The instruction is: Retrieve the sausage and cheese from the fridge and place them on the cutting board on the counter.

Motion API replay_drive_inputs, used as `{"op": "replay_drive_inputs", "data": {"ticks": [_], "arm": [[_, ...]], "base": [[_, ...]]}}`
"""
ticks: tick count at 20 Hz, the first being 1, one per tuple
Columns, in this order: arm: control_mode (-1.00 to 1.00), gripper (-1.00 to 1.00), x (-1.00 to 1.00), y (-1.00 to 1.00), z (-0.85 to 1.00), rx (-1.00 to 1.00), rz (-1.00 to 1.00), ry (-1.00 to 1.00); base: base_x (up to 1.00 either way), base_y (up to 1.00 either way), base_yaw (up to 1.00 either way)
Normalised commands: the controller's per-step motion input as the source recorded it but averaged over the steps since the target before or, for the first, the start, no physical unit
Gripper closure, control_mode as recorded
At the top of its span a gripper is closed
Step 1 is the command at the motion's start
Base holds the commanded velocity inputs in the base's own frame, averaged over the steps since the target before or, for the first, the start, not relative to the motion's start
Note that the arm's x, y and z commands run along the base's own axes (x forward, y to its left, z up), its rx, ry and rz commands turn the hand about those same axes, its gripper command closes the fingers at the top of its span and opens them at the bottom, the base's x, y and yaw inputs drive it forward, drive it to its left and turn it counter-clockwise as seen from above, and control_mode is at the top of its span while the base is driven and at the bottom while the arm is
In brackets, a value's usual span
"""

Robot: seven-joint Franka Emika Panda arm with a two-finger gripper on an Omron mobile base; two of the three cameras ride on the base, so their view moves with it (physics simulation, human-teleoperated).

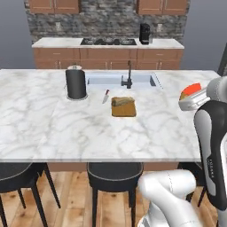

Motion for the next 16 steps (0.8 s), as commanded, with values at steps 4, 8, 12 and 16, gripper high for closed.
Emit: {"op": "replay_drive_inputs", "data": {"ticks": [4,8,12,16], "arm": [[1.0,1.0,0.0,0.0,0.0,0.0,0.0,0.0],[1.0,1.0,0.0,0.0,0.0,0.0,0.0,0.0],[1.0,1.0,0.0,0.0,0.0,0.0,0.0,0.0],[-1.0,1.0,0.72,0.51,-0.34,0.0,-0.17,0.05]], "base": [[0.46,0.44,-0.15],[0.6,0.5,-0.2],[0.76,0.52,-0.23],[0.22,0.17,-0.06]]}}
